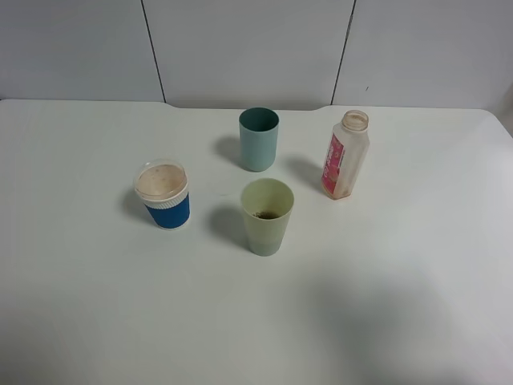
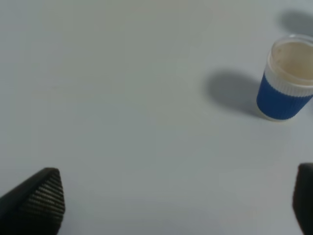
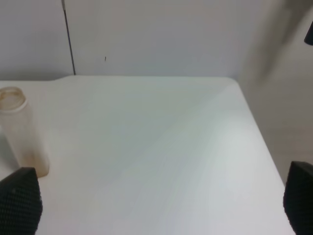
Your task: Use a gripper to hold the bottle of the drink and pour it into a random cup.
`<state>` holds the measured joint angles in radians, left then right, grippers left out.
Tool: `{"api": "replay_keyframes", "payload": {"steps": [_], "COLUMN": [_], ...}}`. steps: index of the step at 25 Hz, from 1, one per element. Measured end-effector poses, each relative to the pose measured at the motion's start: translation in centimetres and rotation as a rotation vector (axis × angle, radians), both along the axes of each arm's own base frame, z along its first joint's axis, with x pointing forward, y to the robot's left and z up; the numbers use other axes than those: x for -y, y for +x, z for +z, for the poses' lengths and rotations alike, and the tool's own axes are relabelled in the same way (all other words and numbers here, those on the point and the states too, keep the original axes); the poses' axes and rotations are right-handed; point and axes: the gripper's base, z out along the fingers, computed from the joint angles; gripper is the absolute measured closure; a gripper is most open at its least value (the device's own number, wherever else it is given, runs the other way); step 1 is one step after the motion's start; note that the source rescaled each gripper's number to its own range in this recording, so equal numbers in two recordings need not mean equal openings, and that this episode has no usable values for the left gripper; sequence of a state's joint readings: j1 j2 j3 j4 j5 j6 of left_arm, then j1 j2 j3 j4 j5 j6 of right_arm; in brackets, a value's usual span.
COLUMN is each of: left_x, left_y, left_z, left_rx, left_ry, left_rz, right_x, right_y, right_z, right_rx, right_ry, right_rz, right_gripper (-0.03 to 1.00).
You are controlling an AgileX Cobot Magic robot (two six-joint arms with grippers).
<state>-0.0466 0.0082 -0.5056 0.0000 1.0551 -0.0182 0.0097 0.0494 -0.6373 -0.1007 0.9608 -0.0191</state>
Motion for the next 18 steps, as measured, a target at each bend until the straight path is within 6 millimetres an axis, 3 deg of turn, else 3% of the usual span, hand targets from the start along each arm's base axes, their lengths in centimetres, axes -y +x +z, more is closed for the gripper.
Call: {"api": "replay_keyframes", "payload": {"steps": [18], "left_x": [0.0], "left_y": [0.0], "left_z": [0.0], "left_rx": [0.000], "left_ry": [0.000], "left_rz": [0.000], "right_x": [-0.8], "right_y": [-1.2], "right_z": [-1.0], "right_rx": [-0.045], "right_ry": [-0.003], "right_rz": [0.098], "right_gripper": [-0.03]}}
